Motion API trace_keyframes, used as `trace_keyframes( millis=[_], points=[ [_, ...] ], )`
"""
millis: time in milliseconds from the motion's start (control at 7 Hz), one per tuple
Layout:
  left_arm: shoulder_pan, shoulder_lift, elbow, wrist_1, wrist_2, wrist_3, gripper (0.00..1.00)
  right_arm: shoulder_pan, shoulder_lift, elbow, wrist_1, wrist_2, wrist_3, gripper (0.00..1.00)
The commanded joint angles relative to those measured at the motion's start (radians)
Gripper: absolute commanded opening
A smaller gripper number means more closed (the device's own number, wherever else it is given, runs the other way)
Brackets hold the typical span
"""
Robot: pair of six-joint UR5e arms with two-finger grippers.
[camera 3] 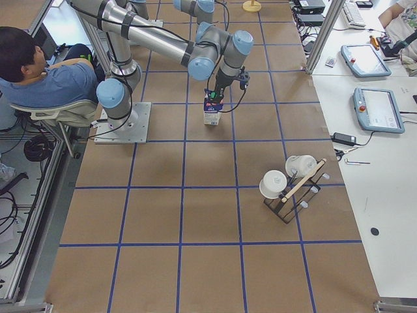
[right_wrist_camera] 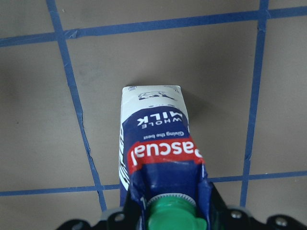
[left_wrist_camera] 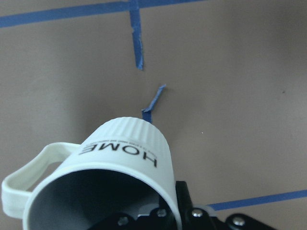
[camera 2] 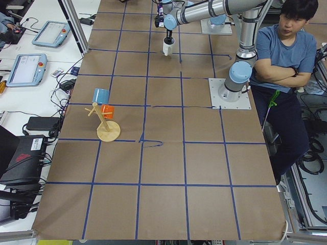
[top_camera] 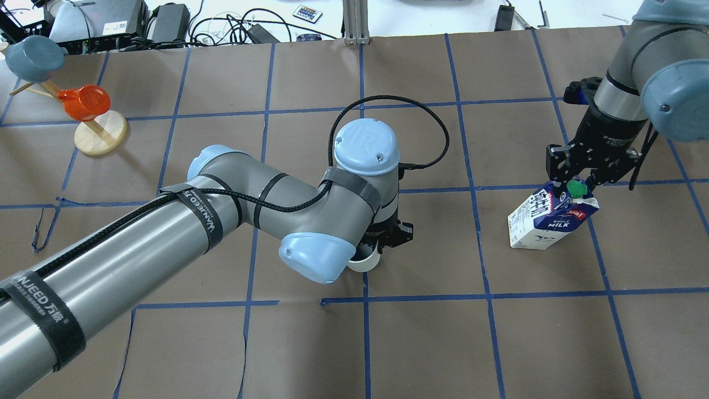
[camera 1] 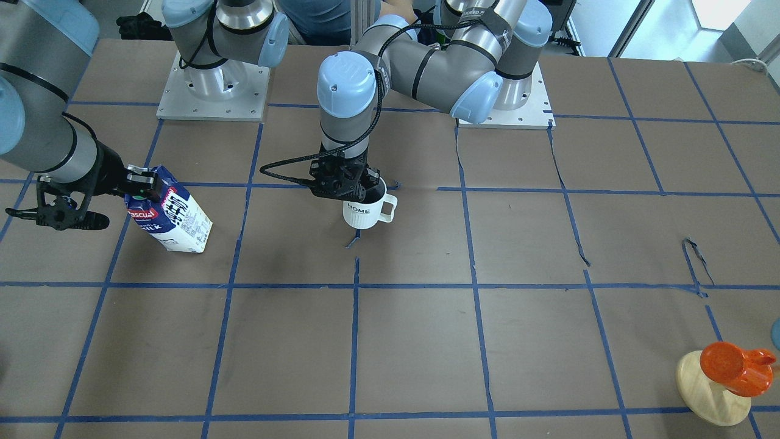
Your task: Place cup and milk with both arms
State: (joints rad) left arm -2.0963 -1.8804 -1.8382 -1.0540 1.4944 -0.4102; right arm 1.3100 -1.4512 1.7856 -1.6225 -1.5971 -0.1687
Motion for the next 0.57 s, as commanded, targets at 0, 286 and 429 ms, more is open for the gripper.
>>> trace_keyframes(
  millis=[0, 286, 429],
  points=[
    [-0.005, -0.037, 0.025, 0.023, 0.006, -0.018, 0.49, 0.000, -0.002, -0.006, 0.003, 0.020, 0.001, 0.37],
    [0.018, -0.011, 0.062, 0.002, 0.017, -0.013, 1.00, 0.011, -0.008, -0.058, 0.028, 0.044, 0.021, 0.36],
    [0.082, 0.010, 0.094, -0.050, 0.023, 0.000, 1.00, 0.029, -0.008, -0.095, 0.071, 0.067, 0.032, 0.34]
  ],
)
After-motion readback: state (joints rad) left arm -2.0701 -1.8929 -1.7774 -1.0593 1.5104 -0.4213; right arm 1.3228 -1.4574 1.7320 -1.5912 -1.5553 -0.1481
